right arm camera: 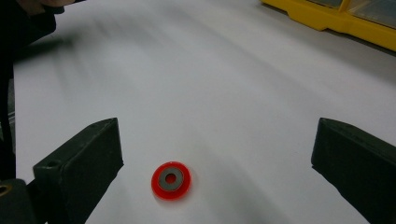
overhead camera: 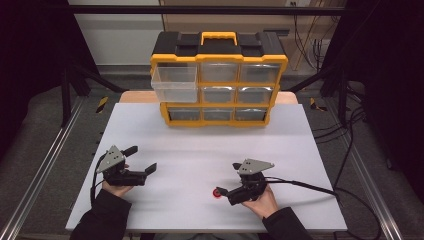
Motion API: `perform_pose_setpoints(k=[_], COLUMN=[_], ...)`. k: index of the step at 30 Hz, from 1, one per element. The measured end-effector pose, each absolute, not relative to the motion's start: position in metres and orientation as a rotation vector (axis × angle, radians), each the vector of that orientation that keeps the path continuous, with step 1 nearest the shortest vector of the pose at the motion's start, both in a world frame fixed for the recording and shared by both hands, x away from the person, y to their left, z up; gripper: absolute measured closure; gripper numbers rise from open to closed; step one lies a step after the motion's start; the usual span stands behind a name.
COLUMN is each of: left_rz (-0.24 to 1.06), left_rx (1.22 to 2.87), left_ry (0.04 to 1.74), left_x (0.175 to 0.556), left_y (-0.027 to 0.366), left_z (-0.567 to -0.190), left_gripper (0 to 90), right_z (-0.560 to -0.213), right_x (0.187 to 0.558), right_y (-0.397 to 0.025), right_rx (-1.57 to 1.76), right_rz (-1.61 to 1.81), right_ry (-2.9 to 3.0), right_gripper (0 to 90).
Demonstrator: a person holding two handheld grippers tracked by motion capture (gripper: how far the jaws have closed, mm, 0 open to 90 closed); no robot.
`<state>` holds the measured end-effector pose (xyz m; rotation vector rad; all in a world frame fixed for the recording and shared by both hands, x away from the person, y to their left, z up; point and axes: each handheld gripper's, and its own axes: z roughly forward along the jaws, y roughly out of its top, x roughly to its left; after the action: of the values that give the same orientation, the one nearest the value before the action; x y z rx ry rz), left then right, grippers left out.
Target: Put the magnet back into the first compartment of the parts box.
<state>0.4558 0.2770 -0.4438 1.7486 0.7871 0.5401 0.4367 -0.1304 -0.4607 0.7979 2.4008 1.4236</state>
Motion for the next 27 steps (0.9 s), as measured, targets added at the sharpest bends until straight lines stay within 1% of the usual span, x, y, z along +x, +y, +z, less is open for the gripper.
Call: perform_pose_setpoints(k=[21, 27], left_rz=[0.54, 0.54], left_rx=[1.755, 1.754], left_ry=[0.787, 0.788], left_x=[0.456, 0.456], left_y=[0.276, 0.276], left_z=[-0.444, -0.444], left_gripper=[1.5, 1.5], right_z=[-0.468, -0.472], right_x=[0.437, 0.438], right_y=[-0.121, -0.117], right_rx=[0.773, 0.768], right_rz=[1.363, 1.334], right_ry=[2.471, 2.494], right_gripper=[4.6, 6.6])
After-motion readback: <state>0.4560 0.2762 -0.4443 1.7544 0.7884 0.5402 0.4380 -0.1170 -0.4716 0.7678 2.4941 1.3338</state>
